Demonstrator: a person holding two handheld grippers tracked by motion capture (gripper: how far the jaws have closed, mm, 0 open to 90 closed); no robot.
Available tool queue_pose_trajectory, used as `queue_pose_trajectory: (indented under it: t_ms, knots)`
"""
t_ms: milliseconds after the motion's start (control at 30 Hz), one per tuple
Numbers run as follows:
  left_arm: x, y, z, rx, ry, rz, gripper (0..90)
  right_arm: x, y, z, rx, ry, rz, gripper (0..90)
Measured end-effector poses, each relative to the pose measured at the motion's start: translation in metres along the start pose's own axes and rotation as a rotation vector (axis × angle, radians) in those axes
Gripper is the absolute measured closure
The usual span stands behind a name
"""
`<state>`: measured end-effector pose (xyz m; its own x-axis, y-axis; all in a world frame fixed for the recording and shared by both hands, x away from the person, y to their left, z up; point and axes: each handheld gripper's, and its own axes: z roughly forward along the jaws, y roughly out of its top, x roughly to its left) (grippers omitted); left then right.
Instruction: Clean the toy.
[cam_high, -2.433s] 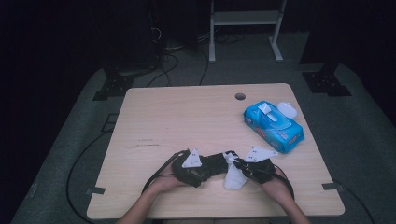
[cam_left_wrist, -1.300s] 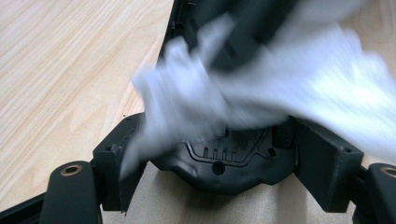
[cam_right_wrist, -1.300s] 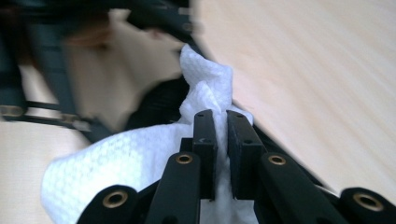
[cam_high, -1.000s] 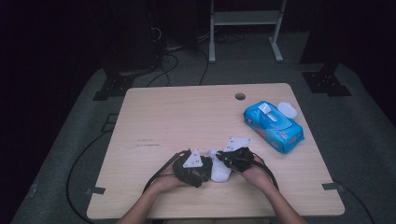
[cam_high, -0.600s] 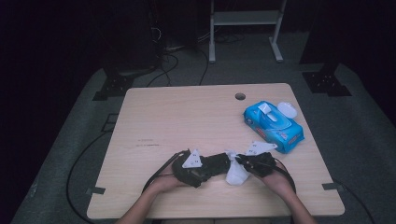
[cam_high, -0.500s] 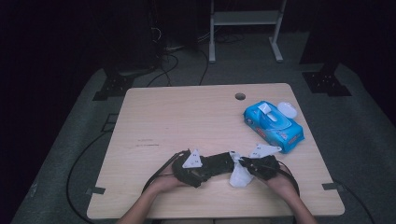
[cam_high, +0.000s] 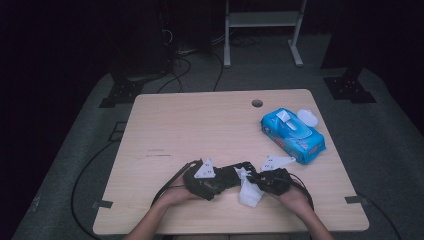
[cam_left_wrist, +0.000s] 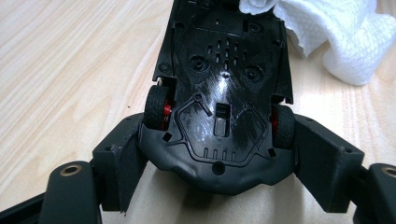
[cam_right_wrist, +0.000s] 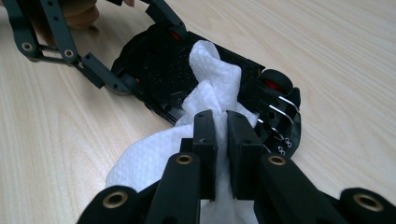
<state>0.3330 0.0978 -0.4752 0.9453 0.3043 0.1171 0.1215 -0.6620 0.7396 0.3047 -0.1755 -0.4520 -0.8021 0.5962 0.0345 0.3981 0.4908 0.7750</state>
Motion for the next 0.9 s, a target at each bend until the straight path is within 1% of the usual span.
queue_pose_trajectory:
  t_ms: [67,133,233,367,400,467,567,633,700,733,767,800,833,867,900]
  knots:
    - [0.003,0.001,-0.006,-0.032,-0.006,-0.026,21.4,0.002,-0.001,0.000,-0.002,-0.011,-0.015,82.3]
    - [0.007,0.001,-0.011,-0.062,-0.018,-0.066,20.3,0.003,-0.001,-0.001,-0.003,-0.010,-0.015,82.4]
    - [0.013,-0.001,-0.015,-0.083,-0.032,-0.142,20.2,0.003,-0.003,-0.001,-0.012,-0.014,-0.020,82.5]
    - [0.018,-0.002,-0.016,-0.113,-0.060,-0.210,22.5,0.005,-0.003,-0.001,-0.011,-0.029,-0.042,82.5]
    - [0.019,-0.002,-0.015,-0.115,-0.065,-0.221,23.3,0.005,-0.004,-0.001,-0.013,-0.029,-0.041,82.5]
    - [0.019,-0.003,-0.013,-0.098,-0.068,-0.235,24.5,0.004,-0.004,-0.001,-0.018,-0.028,-0.045,82.6]
    - [0.022,-0.006,-0.010,-0.074,-0.085,-0.274,26.0,0.005,-0.005,-0.001,-0.016,-0.035,-0.051,82.5]
    - [0.023,-0.007,-0.009,-0.075,-0.096,-0.293,26.9,0.006,-0.005,-0.002,-0.014,-0.037,-0.056,82.5]
    - [0.023,-0.007,-0.009,-0.086,-0.109,-0.315,30.0,0.006,-0.006,-0.002,-0.013,-0.034,-0.061,82.5]
    - [0.023,-0.007,-0.009,-0.086,-0.109,-0.315,30.3,0.006,-0.006,-0.003,-0.014,-0.033,-0.062,82.5]
    - [0.025,-0.008,-0.008,-0.090,-0.125,-0.328,31.6,0.006,-0.006,-0.003,-0.015,-0.031,-0.061,82.4]
    - [0.025,-0.008,-0.008,-0.090,-0.128,-0.331,32.3,0.006,-0.006,-0.002,-0.016,-0.029,-0.060,82.4]
    - [0.024,-0.008,-0.008,-0.086,-0.129,-0.326,32.6,0.006,-0.006,-0.002,-0.016,-0.030,-0.060,82.4]
    - [0.023,-0.008,-0.008,-0.072,-0.128,-0.308,33.7,0.006,-0.006,-0.002,-0.016,-0.034,-0.064,82.4]
    - [0.023,-0.007,-0.008,-0.076,-0.124,-0.307,34.3,0.007,-0.006,-0.003,-0.014,-0.039,-0.066,82.4]
